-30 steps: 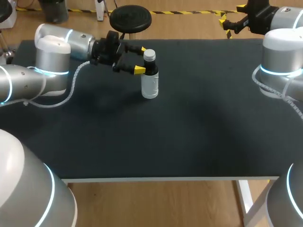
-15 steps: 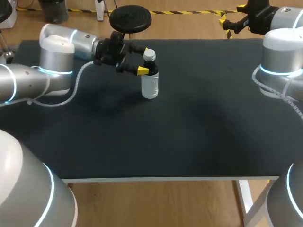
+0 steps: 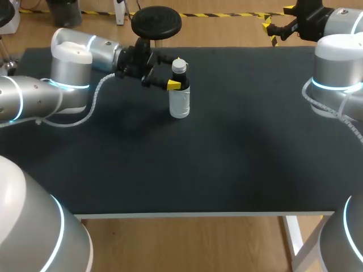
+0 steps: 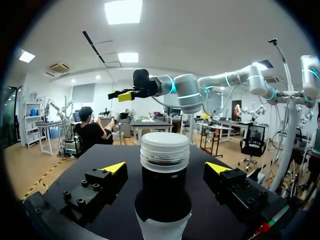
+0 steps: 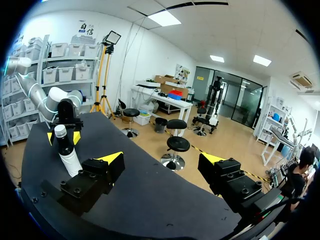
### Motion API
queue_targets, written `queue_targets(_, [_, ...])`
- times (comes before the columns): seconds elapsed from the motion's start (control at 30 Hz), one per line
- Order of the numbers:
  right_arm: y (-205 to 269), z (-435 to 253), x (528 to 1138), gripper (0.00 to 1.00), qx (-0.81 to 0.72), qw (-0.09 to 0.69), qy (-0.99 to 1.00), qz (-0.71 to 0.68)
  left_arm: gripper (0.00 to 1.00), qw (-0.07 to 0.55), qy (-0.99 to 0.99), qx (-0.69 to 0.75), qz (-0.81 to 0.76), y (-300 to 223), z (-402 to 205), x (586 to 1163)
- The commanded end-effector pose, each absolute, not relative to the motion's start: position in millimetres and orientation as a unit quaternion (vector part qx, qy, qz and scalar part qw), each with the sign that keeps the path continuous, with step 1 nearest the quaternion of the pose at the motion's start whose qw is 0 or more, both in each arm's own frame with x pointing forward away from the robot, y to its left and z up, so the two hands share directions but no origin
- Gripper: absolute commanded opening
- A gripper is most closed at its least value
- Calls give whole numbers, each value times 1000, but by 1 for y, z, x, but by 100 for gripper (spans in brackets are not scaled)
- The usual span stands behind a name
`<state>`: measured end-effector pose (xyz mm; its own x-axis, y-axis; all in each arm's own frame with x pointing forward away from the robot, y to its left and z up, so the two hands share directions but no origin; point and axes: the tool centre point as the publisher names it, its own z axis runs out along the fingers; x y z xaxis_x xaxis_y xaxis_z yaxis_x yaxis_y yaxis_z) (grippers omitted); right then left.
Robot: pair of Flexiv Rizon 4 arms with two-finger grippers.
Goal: Unscrew the bottle cap
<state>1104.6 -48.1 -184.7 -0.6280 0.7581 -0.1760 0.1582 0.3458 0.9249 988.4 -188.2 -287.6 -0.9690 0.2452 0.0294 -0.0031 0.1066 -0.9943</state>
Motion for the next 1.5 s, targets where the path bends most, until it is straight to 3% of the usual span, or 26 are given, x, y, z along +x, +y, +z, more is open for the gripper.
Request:
queue_targets(0.03, [-49,-185,1104,100,301,308,760,487,90,97,-735,-85,666,-189,-291,993])
queue_targets(0.07, [-49,-185,1104,100,301,308,760,487,65,97,-735,-85,666,-189,-291,993])
queue_targets(0.1, [-49,-185,1104,100,301,308,760,487,47,97,-734,-86,666,-189,-291,993])
queue_targets(0.13, [-49,-185,1104,100,301,308,760,487,41,97,-734,-86,666,-189,-291,993])
queue_targets(0.2, [-49,-185,1104,100,301,308,760,487,15,97,-734,-86,667,-189,-291,993])
queue_targets(0.3, [-49,-185,1104,100,301,308,760,487,1,96,-734,-87,667,-189,-291,993])
queue_targets(1.5, [-49,-185,1104,100,301,308,760,487,0,82,-734,-101,666,-181,-283,1000])
